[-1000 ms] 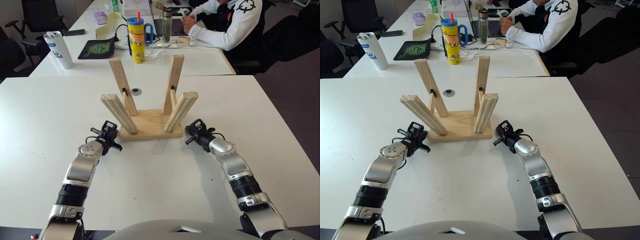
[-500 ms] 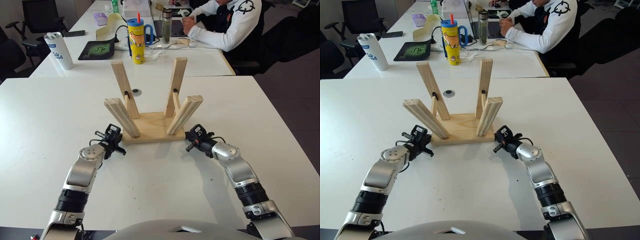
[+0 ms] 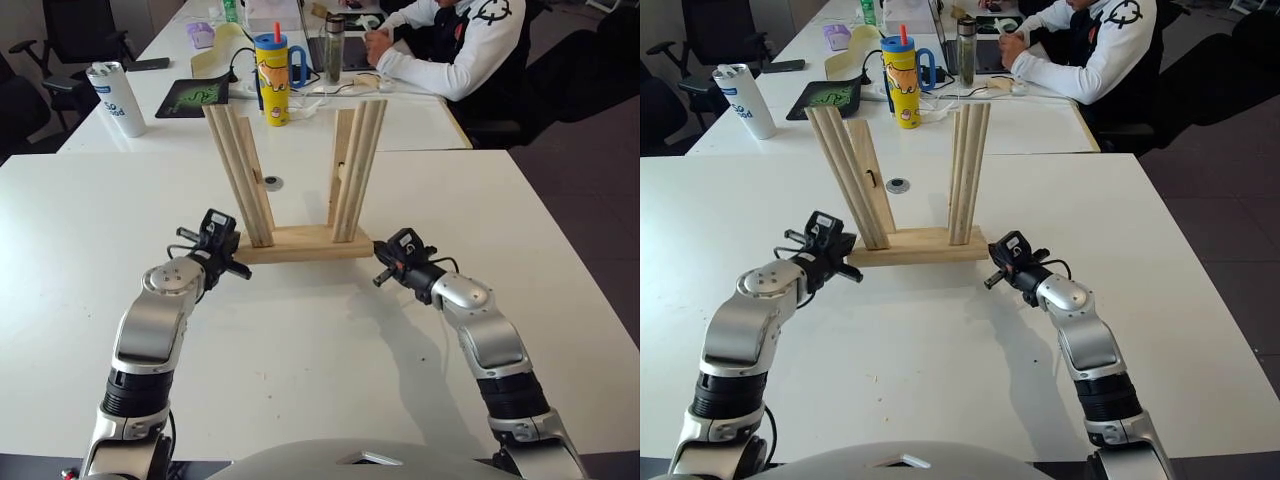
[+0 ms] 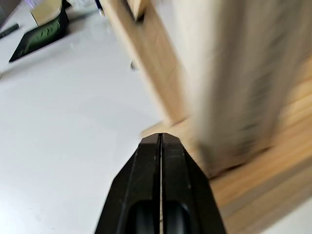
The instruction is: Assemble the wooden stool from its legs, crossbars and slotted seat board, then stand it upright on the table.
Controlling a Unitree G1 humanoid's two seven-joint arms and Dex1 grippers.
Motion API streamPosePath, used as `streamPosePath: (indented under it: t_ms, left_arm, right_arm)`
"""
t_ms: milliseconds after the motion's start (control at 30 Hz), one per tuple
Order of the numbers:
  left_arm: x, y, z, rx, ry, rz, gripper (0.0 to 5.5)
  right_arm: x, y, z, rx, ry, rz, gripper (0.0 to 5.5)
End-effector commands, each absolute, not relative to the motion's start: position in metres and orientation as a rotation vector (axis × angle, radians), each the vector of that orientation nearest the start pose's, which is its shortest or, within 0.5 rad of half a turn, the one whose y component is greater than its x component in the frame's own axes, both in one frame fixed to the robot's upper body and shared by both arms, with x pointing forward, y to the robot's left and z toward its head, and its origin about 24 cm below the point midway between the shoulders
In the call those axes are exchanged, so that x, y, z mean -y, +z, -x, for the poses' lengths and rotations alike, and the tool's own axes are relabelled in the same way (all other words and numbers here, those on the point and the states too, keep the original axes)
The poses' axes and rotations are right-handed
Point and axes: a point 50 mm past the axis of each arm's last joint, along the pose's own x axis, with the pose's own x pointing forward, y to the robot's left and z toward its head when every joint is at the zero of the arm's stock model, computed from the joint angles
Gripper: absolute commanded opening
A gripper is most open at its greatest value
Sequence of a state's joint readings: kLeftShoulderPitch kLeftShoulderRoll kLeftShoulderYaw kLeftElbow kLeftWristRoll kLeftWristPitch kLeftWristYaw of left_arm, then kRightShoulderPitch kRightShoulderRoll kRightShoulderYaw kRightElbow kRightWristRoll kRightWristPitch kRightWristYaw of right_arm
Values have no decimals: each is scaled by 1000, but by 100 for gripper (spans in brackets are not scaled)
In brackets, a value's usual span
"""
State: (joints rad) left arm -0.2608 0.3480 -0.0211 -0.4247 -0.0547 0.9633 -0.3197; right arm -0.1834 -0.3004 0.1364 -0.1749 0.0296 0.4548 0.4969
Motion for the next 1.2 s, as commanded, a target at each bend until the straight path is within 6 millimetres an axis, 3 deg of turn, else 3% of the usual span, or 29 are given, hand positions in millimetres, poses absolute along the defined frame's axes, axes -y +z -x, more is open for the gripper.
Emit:
streamPosePath:
  t_ms: [33, 200, 433, 667, 833, 933, 1000, 1133, 1200]
  left_arm:
    - [-135, 128, -267, -289, -521, -189, 0]
    - [-140, 124, -267, -306, -489, -195, 0]
    - [-143, 146, -276, -221, -444, -151, 0]
    - [-169, 189, -296, -81, -310, -129, 0]
    - [-179, 188, -296, -72, -253, -135, 0]
    - [-208, 204, -299, 36, -85, -96, 0]
    - [-237, 204, -301, 40, 26, -116, 0]
    - [-285, 173, -301, -103, 108, -243, 0]
    - [-297, 149, -301, -186, 90, -338, 0]
  right_arm:
    - [102, 111, -271, -41, 795, 190, 3]
    - [102, 116, -272, -27, 782, 179, 3]
    - [106, 133, -282, 44, 714, 122, 3]
    - [112, 129, -287, 40, 653, 123, 3]
    - [117, 124, -291, 27, 606, 138, 3]
    - [123, 118, -295, 3, 549, 167, 3]
    - [127, 110, -297, -30, 520, 193, 3]
    - [131, 98, -299, -85, 487, 241, 3]
    - [133, 93, -300, -113, 472, 257, 3]
